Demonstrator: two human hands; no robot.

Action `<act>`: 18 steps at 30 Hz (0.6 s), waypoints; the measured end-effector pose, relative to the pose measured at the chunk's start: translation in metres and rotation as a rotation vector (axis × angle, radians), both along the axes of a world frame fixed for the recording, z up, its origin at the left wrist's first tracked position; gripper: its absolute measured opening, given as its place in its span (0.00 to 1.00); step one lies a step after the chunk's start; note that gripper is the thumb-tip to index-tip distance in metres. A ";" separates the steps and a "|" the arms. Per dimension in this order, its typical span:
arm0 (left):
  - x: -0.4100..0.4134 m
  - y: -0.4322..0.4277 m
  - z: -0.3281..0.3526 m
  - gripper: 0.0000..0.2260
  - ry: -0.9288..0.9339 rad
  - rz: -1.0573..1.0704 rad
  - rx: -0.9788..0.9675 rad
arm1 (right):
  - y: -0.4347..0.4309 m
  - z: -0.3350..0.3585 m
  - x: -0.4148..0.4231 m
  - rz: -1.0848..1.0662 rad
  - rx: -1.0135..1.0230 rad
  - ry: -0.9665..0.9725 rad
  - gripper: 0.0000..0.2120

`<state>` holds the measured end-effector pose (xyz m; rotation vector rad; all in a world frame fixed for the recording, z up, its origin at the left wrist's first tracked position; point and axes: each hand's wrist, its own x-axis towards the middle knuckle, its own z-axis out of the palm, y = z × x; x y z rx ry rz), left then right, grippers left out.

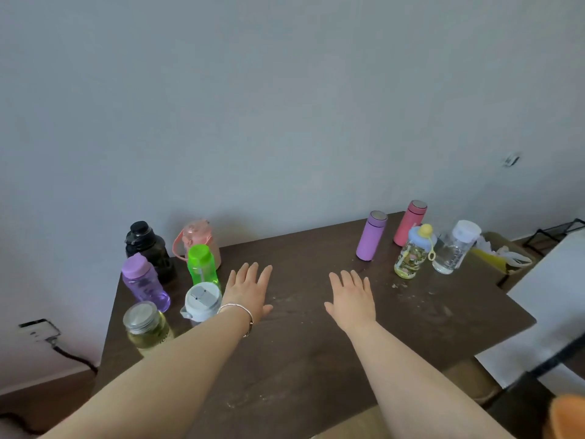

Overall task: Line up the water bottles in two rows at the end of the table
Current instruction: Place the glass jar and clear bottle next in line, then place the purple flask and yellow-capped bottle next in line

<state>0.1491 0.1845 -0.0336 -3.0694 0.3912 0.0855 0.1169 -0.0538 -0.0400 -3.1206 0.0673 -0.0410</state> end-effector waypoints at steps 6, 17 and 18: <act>0.007 -0.101 -0.009 0.40 0.035 0.027 0.011 | -0.116 -0.002 0.000 -0.075 0.049 -0.009 0.34; 0.030 -0.253 -0.001 0.39 0.030 0.068 -0.076 | -0.272 0.000 0.024 -0.116 0.160 -0.083 0.37; 0.035 -0.260 0.001 0.39 0.028 0.068 -0.084 | -0.279 0.001 0.028 -0.116 0.163 -0.091 0.37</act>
